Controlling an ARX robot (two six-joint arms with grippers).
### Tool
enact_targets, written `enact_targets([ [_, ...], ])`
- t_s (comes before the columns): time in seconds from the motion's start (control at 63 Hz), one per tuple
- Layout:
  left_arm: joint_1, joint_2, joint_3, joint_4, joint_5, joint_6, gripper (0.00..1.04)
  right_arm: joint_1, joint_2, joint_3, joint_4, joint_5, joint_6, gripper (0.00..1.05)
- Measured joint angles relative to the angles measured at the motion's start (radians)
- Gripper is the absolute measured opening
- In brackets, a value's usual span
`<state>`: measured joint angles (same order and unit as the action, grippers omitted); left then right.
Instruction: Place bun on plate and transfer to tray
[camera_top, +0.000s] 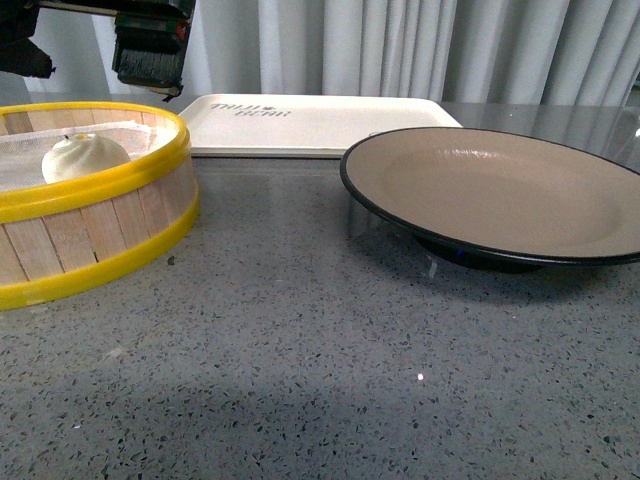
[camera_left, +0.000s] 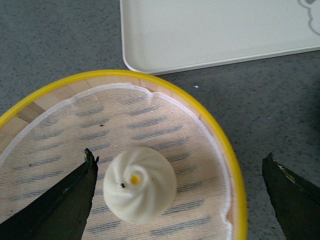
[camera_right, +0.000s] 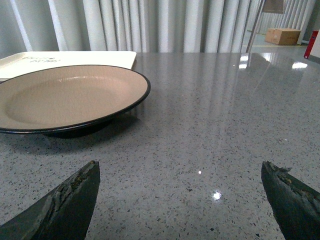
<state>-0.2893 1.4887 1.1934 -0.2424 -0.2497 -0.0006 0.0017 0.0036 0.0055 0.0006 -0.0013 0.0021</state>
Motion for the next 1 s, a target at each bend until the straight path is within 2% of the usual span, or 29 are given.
enact_targets([
  [0.27, 0.052, 0.058, 0.032, 0.012, -0.058, 0.056, 0.98, 0.000, 0.000, 0.000, 0.000, 0.000, 0.000, 0.96],
  [0.999, 0.095, 0.092, 0.018, -0.043, -0.008, 0.079, 0.98, 0.000, 0.000, 0.000, 0.000, 0.000, 0.000, 0.96],
])
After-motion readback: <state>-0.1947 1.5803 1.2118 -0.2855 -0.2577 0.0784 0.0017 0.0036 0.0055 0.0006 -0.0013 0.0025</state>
